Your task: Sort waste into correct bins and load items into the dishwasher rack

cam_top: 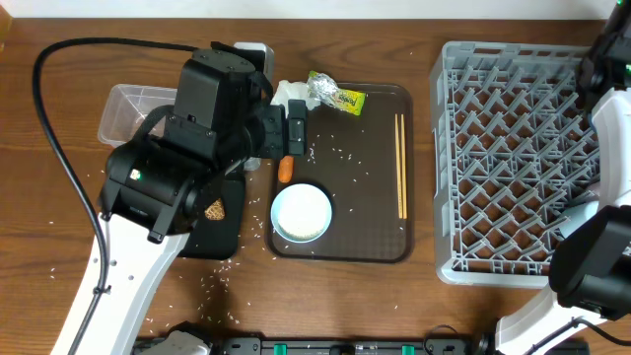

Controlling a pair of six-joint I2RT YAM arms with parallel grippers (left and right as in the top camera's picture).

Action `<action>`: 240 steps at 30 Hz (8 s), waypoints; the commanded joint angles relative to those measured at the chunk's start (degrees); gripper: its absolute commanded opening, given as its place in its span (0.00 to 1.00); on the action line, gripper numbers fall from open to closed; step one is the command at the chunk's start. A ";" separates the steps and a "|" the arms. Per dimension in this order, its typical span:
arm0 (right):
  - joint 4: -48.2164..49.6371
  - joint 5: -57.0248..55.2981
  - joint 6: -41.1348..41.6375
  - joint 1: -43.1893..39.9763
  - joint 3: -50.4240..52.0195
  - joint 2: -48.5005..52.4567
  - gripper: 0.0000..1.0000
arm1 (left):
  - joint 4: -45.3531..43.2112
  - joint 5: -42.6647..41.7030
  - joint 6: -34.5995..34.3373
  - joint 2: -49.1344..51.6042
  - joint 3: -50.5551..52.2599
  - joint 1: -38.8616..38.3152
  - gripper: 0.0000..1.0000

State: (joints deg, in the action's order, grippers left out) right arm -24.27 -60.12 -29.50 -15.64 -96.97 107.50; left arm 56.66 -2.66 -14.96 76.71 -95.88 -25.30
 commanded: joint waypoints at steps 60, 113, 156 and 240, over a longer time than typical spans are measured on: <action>1.18 -3.50 -13.81 5.79 -0.31 6.49 0.30 | 2.25 -0.13 0.37 -0.68 -0.59 -0.13 0.98; -39.89 74.69 42.60 30.73 -0.39 -7.43 0.76 | 15.32 6.12 6.58 -2.60 -0.15 6.05 0.98; -39.87 69.35 41.66 22.80 -0.44 -22.12 0.99 | -36.30 -3.19 20.94 40.15 0.94 5.84 0.98; -48.81 69.33 41.66 22.84 -0.42 -21.73 0.99 | -44.85 -9.51 22.08 49.07 1.07 2.34 0.56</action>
State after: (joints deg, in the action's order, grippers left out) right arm -73.06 9.34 12.38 7.44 -97.41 85.86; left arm 12.93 -15.05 4.78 124.75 -95.09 -23.03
